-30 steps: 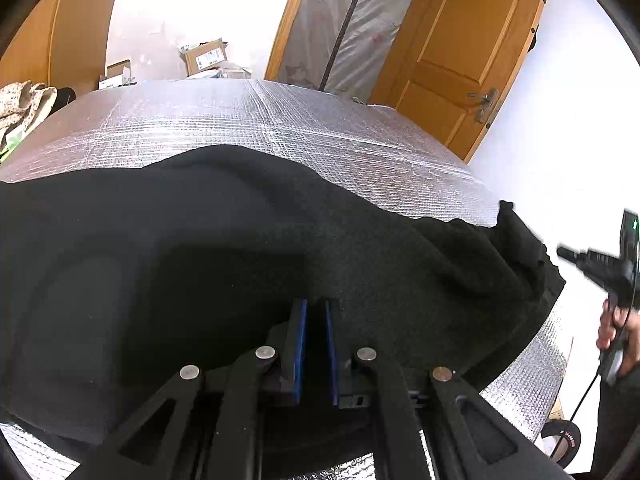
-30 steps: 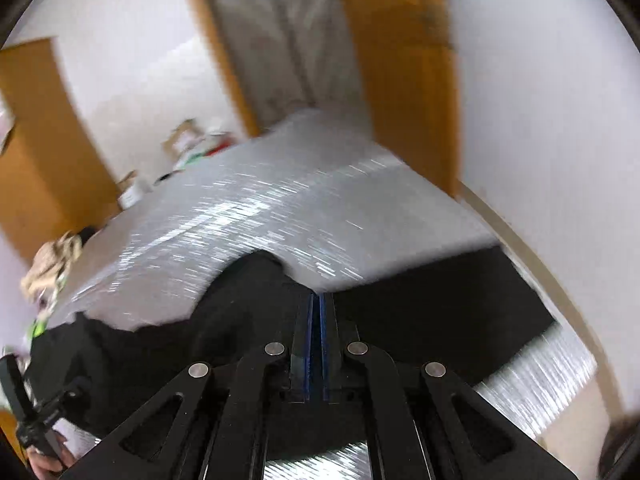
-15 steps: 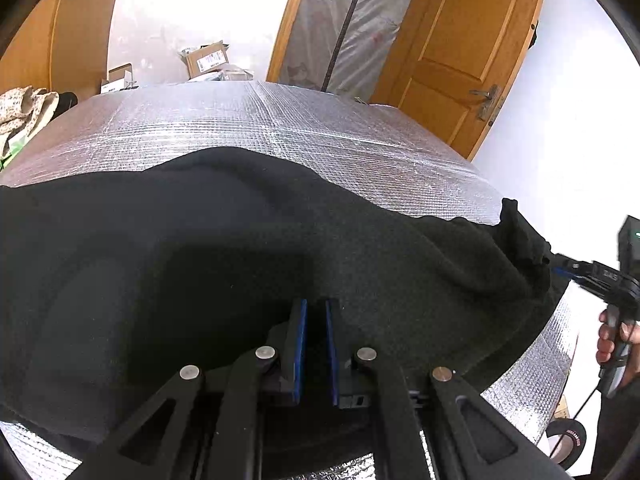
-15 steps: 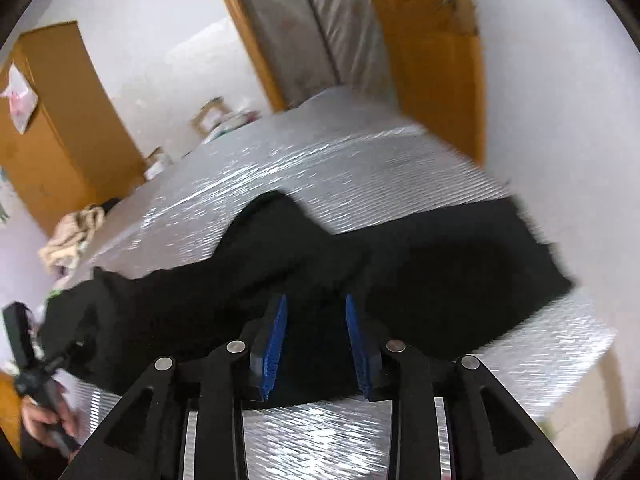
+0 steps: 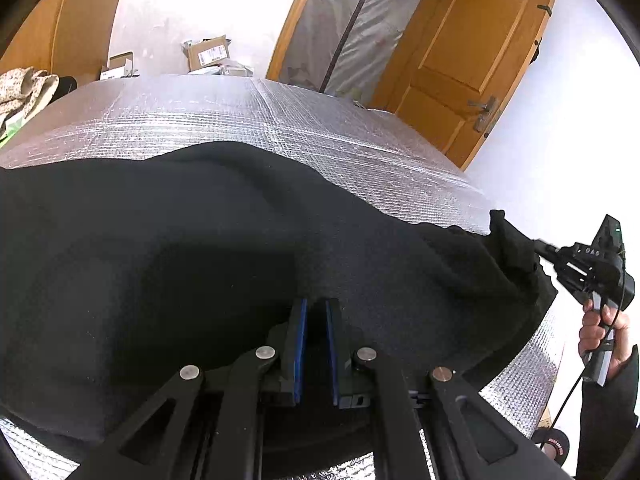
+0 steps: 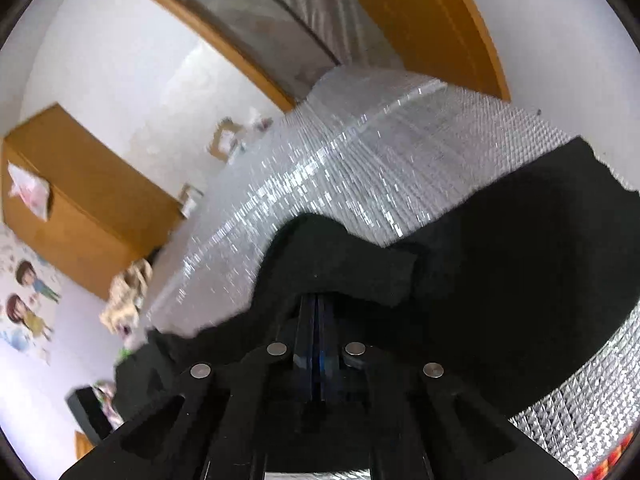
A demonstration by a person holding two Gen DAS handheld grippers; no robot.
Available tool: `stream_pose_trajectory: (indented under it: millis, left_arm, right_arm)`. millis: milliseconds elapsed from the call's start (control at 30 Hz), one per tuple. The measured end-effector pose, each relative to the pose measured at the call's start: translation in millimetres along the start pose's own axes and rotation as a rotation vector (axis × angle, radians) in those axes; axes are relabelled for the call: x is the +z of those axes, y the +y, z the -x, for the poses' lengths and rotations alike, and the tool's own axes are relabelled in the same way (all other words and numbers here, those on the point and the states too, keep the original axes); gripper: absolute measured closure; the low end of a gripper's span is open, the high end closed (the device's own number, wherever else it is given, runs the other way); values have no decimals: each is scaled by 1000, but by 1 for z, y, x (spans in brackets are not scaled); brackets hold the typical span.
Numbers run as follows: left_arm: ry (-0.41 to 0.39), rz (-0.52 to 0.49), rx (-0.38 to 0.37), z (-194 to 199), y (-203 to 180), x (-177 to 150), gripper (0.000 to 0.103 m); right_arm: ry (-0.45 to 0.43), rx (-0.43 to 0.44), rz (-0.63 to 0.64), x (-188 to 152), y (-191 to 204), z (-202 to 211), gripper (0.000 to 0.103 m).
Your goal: Fold clothes
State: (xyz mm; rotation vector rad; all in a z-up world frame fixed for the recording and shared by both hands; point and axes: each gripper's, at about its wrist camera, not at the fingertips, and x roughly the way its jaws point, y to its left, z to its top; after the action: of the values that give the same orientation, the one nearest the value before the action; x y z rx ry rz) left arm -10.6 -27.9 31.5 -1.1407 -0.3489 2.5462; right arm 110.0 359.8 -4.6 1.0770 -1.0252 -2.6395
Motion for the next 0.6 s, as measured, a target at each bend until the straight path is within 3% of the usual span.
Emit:
stream_pose_trajectory:
  millis: [267,333,433,600]
  left_arm:
    - [-1,-1,0,0,2,0,94]
    - [-1,-6,6,0,0,0,94]
    - [-2,-15,18,1,-2,0,94]
    - [-3,-22,25,1,-4,0,94]
  right_arm:
    - [-141,-87,157,8,12,38,98]
    - [-100,-114,283,-4,25,32,92]
    - [-22,-145,468,-23,43,19,74]
    - [90,-216,782,-53,66,-12,72]
